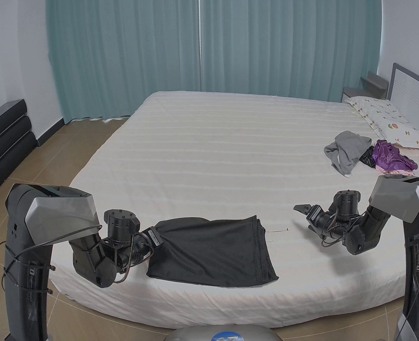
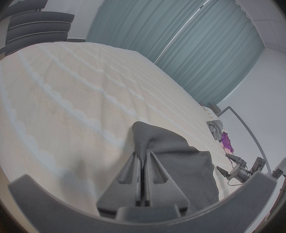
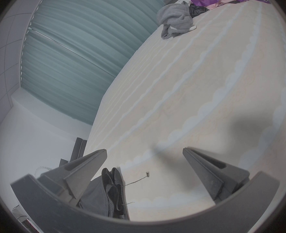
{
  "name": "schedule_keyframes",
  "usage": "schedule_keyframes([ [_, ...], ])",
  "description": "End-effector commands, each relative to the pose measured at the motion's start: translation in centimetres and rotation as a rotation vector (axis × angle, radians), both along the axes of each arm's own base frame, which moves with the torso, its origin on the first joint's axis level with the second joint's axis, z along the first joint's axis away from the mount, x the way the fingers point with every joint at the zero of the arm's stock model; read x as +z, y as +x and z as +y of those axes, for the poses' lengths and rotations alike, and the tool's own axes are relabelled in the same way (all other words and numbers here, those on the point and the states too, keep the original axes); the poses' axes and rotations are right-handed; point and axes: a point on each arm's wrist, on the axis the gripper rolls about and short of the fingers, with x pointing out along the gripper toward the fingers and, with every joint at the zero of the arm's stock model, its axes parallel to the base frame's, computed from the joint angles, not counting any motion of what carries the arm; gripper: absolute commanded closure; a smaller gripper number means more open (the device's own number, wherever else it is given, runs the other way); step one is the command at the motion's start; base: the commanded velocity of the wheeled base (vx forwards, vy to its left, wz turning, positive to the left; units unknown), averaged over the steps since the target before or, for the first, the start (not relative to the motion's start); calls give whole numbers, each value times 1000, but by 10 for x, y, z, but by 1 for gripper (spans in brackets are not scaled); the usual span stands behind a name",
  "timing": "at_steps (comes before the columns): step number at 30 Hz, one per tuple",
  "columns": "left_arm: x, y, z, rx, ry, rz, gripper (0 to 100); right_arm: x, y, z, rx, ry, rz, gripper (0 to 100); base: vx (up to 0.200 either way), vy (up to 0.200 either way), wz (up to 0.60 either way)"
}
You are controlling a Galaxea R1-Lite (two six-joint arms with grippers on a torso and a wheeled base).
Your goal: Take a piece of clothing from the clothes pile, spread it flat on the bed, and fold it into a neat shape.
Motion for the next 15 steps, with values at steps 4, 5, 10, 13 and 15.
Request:
schedule_keyframes([
  [4, -1, -1, -1, -5, -1, 2, 100, -1, 0, 0, 1, -2, 2, 0, 0, 0, 0],
  [5, -1, -1, -1, -5, 0, 4, 100, -1, 0, 0, 1, -2, 2, 0, 0, 0, 0],
  [10, -1, -3, -1, -8, 1, 10, 100, -2, 0, 0, 4, -7, 1, 0, 0, 0, 0],
  [13, -3, -7, -1, -12, 6, 24, 0, -2, 0, 0, 4, -7, 1, 0, 0, 0, 0],
  [15, -3, -8, -1, -12, 7, 27, 0, -2, 0, 0, 3, -8, 1, 0, 0, 0, 0],
])
